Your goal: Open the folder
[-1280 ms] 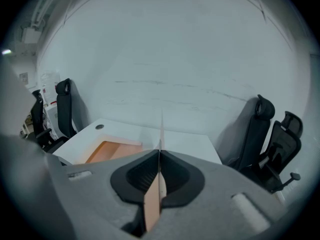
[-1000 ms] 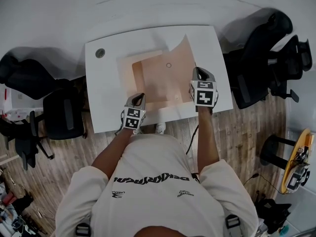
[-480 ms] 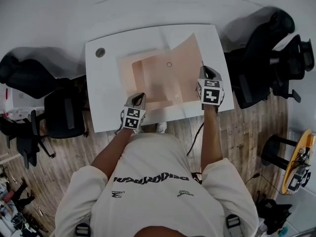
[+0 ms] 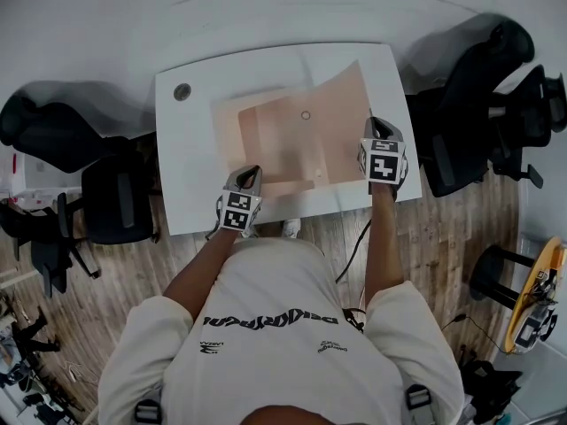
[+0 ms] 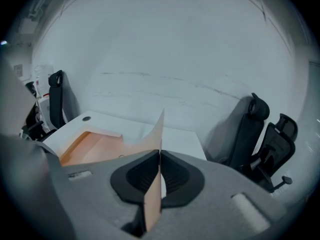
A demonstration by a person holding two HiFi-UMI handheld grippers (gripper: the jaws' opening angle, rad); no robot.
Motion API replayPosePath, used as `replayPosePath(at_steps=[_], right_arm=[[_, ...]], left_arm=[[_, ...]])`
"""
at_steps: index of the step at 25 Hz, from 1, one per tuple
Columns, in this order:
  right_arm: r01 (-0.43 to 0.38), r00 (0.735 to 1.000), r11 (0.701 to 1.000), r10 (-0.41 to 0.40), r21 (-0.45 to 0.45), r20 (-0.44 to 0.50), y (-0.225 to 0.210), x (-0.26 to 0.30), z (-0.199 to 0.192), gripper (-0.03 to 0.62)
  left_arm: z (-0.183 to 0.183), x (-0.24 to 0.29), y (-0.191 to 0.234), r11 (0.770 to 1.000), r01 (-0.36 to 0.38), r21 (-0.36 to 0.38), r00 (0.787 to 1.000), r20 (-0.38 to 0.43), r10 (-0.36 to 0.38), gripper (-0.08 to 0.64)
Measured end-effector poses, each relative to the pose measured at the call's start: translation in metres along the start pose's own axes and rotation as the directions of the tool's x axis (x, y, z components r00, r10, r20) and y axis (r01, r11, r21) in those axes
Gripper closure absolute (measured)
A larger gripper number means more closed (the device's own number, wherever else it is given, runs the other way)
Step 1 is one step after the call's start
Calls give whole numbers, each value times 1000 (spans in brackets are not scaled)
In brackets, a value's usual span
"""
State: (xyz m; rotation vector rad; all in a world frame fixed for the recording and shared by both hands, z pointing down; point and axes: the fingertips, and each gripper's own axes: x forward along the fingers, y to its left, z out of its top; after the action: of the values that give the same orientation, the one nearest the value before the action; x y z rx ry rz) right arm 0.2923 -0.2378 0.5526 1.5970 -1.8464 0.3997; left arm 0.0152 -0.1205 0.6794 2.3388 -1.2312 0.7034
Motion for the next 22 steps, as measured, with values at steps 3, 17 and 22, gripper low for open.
replayPosePath(at_steps=[3, 17, 22], right_arm=[[3, 1000, 1000, -3, 3, -5, -4, 3, -3, 580], [32, 999, 999, -31, 15, -39, -23, 16, -15, 577], [38, 998, 999, -37, 19, -56, -29, 22, -20, 574]], left_arm=[[0, 0, 0, 1000, -3, 0, 1000, -1, 3, 568], [-4, 1, 6, 1000, -26, 11, 1000, -6, 26, 568], [-4, 3, 5, 1000, -23, 7, 1000, -6, 23, 568]])
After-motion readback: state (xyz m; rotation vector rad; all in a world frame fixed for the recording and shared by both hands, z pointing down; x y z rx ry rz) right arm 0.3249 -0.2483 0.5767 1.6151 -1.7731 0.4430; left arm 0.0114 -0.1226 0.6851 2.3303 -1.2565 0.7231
